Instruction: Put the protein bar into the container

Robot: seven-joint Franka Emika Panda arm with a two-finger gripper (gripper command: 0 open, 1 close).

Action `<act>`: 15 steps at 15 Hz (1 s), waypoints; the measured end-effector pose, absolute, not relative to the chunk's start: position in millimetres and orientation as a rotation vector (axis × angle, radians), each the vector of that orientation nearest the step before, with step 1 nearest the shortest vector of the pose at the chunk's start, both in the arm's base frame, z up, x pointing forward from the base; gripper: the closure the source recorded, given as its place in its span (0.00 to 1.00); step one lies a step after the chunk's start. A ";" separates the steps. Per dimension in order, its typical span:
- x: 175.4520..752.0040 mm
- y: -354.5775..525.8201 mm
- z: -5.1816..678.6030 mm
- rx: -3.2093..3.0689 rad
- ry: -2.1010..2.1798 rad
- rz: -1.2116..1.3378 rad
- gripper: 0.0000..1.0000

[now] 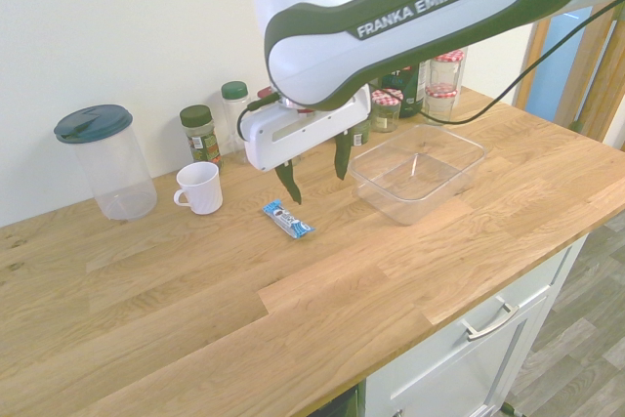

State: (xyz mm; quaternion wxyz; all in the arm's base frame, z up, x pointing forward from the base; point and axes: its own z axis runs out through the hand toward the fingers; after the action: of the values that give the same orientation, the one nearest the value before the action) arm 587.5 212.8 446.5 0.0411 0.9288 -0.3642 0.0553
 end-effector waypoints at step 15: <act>646.4 237.8 366.9 2.903 -0.970 0.115 0.00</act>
State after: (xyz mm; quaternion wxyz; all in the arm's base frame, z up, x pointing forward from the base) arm 646.4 237.8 366.9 0.0395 0.9470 -0.3165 0.0374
